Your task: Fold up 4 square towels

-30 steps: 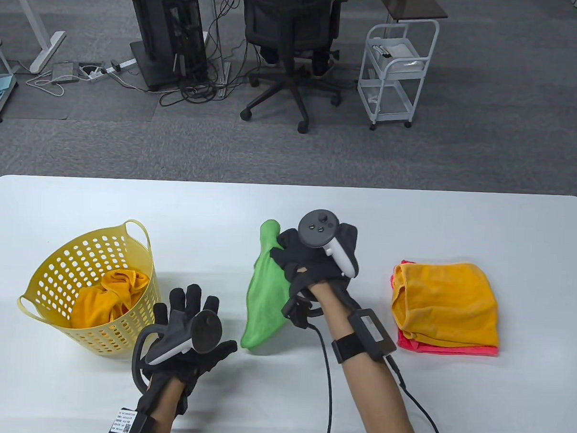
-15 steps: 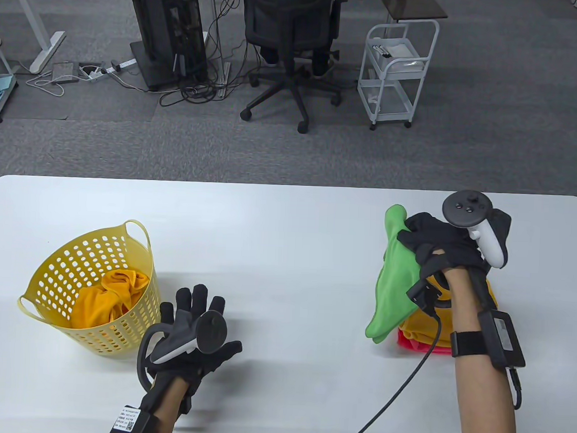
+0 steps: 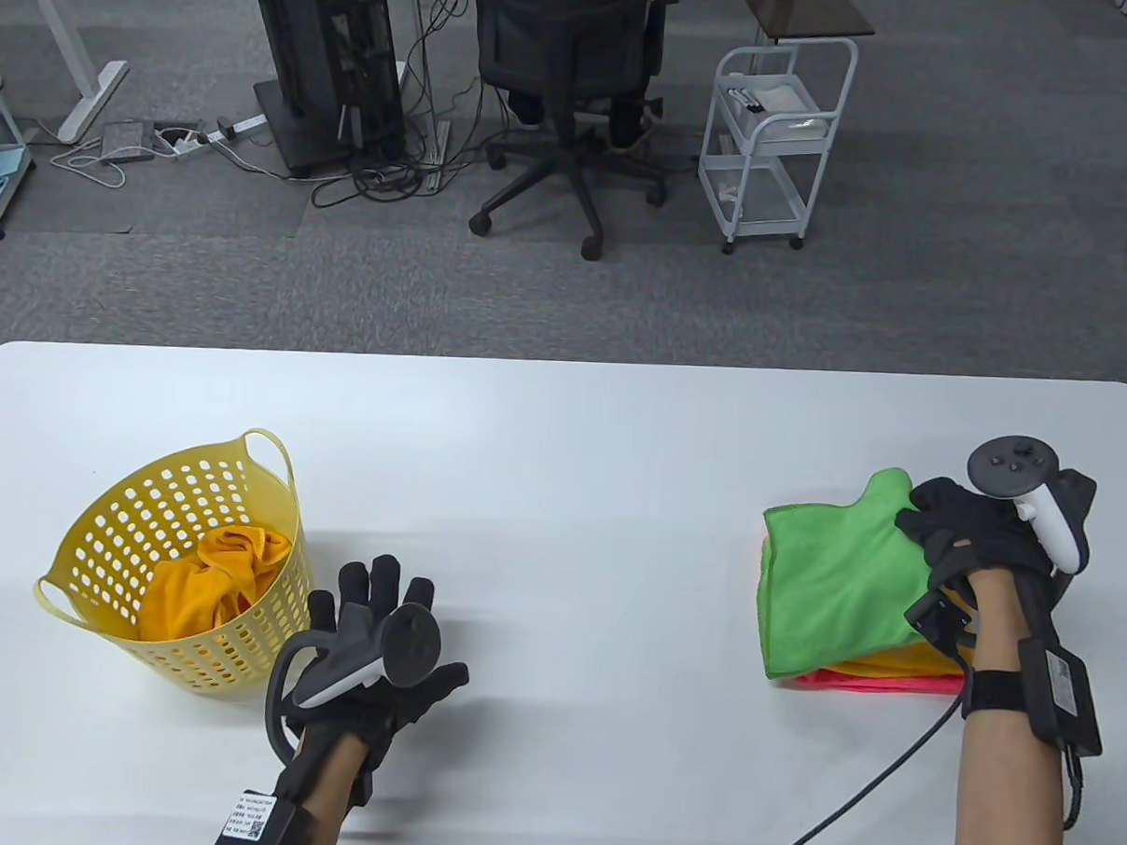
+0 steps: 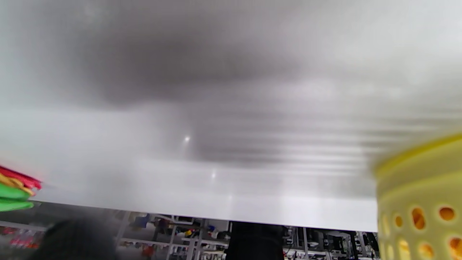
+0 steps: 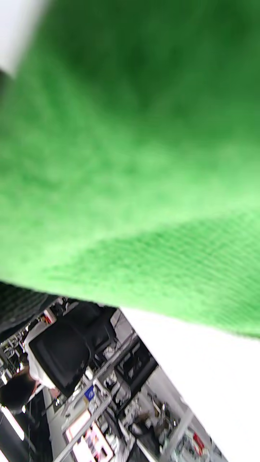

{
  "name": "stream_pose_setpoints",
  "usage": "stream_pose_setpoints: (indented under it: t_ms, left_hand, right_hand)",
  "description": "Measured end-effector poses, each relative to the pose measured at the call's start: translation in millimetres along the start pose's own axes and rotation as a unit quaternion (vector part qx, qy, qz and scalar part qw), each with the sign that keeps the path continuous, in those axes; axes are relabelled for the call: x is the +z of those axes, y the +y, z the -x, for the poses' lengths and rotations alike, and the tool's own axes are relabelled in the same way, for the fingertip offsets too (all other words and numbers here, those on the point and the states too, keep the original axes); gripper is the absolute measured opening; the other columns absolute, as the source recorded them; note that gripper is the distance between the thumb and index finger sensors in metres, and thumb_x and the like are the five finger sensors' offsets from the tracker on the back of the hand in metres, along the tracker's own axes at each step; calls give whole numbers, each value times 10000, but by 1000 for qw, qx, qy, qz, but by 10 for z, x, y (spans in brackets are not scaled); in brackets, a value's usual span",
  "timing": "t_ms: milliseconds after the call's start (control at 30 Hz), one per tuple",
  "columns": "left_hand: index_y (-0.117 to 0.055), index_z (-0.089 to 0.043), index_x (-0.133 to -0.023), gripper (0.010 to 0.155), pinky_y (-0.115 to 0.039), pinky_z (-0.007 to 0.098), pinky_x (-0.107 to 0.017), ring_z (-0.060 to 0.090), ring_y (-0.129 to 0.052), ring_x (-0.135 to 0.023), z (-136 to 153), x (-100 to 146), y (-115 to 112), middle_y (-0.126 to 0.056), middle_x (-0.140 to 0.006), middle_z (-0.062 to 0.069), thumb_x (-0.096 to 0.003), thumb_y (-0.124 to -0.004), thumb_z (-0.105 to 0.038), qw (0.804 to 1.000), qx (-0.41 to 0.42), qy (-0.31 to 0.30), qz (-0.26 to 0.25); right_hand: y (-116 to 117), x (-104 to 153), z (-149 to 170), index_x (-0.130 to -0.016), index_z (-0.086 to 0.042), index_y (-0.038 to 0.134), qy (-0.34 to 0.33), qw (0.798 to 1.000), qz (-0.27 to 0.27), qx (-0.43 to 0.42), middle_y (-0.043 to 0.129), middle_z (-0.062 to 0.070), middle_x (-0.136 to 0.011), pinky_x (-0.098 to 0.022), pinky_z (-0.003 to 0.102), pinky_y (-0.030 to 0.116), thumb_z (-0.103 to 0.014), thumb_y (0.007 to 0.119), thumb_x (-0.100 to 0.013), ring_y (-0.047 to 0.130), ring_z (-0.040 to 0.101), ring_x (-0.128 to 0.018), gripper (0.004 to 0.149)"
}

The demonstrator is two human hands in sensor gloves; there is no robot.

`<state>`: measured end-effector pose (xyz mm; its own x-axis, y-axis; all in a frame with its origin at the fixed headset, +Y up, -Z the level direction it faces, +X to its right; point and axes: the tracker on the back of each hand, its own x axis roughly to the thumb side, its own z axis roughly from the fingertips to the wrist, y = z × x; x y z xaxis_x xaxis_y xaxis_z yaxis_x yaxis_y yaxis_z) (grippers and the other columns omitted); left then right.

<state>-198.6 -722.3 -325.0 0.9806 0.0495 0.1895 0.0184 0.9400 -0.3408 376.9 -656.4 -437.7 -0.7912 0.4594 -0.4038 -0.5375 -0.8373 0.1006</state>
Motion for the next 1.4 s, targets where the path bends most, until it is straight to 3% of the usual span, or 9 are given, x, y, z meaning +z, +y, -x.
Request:
stream_pose_setpoints:
  t_ms: [200,300,400,533,667,800,1067,1233,1400]
  left_hand:
    - [-142,-154,-1177,957,-73,766,-697,593,41,-1026,13,-11,-13,38,-1167,285,-527,-559,-719,1000,6,0,4]
    - [-141,-154,-1177,955,-74,766,-698,591,42,-1028,16,-13,-11,34,-1168,284,-528,-558,-717,1000,9,-1,3]
    - [-149,-153,-1177,941,-75,765,-697,593,38,-1027,6,-6,-11,31,-1170,283,-535,-557,-706,1000,6,-1,4]
    - [-160,-154,-1178,923,-75,764,-698,593,31,-1028,-19,20,2,15,-1174,285,-543,-561,-689,1000,5,-3,-1]
    - [-178,-151,-1180,908,-80,763,-698,594,21,-1031,-35,44,22,-1,-1178,287,-549,-564,-677,1000,4,-3,-12]
    - [-194,-152,-1181,883,-85,762,-700,592,3,-1039,-51,70,41,-22,-1185,285,-558,-562,-658,1000,5,-4,-25]
    - [-202,-155,-1182,869,-77,762,-695,599,13,-1028,-101,53,27,-25,-1185,290,-562,-561,-648,1000,4,-23,-18]
    - [-209,-155,-1183,865,-79,762,-694,601,7,-1028,-102,61,32,-31,-1187,289,-564,-562,-644,1000,4,-22,-16]
    - [-215,-156,-1183,861,-80,762,-694,601,2,-1031,-99,59,30,-37,-1189,288,-564,-562,-643,1000,5,-21,-20]
  right_hand:
    - [150,-39,190,-1008,-122,685,50,996,37,59,914,176,-942,-260,319,844,-260,862,-605,1050,242,-404,461]
    - [202,17,165,-1032,-127,654,76,988,75,107,844,187,-1014,-408,405,841,-246,849,-613,1020,304,-624,477]
    - [233,112,79,-1068,-129,587,106,983,62,138,728,191,-1106,-563,492,777,-208,817,-632,880,380,-877,499]
    - [246,312,-76,-1072,-119,576,88,983,88,136,660,213,-1139,-608,530,739,-216,814,-633,808,415,-940,509]
    - [274,637,-308,-1072,-105,575,49,981,108,156,605,228,-1163,-637,550,711,-242,806,-634,751,443,-977,514]
    - [414,1003,-542,-1088,-88,542,-15,984,91,150,562,248,-1177,-654,562,696,-274,783,-645,720,459,-995,537]
    - [1004,1721,-1022,-1137,-111,507,-148,965,97,195,515,217,-1219,-731,643,568,-341,780,-642,582,489,-1077,611]
    - [1359,1896,-1201,-1172,-133,416,-213,955,79,191,311,215,-1258,-747,693,352,-447,719,-642,277,505,-1115,687]
    - [1741,1792,-1245,-1187,-146,265,-236,946,55,213,50,220,-1229,-704,707,155,-536,652,-629,-7,496,-1054,783]
